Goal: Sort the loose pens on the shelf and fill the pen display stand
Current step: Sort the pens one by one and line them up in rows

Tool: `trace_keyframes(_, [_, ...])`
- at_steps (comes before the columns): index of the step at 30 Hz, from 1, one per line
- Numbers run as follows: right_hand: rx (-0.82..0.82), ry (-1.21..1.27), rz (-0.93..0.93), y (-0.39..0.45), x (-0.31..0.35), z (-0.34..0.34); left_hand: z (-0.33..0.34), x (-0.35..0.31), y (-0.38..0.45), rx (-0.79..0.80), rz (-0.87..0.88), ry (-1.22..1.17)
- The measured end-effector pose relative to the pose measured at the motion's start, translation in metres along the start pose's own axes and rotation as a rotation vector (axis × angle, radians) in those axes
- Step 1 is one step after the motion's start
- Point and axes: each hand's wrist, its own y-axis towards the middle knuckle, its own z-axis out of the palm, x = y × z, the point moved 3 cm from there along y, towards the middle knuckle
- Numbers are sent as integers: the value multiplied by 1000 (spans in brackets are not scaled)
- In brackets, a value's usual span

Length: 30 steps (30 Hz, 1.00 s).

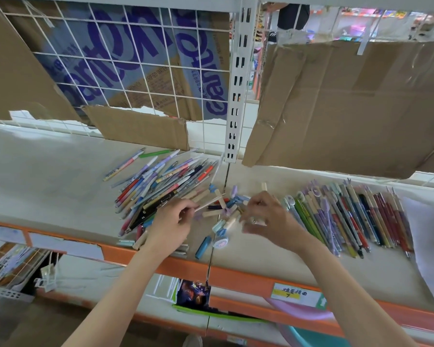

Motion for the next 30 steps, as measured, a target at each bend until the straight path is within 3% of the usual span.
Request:
trace_keyframes(3, [-243,585,187,2,1,-9,-1,-7,-5,51,14,-113])
trace_keyframes(5, [-311,931,268,3,3,-7,-1,-11,-7,65,22,-161])
trace_keyframes(7, [-315,1125,282,3,5,-5,-1,-13,-9,69,23,-185])
trace_keyframes(25, [-293,1046,237,5,22,5,10,-22,-6,65,48,-214])
trace_keyframes(30, [-293,1057,228,7,19,8,21,-21,-5,124,-156,-361])
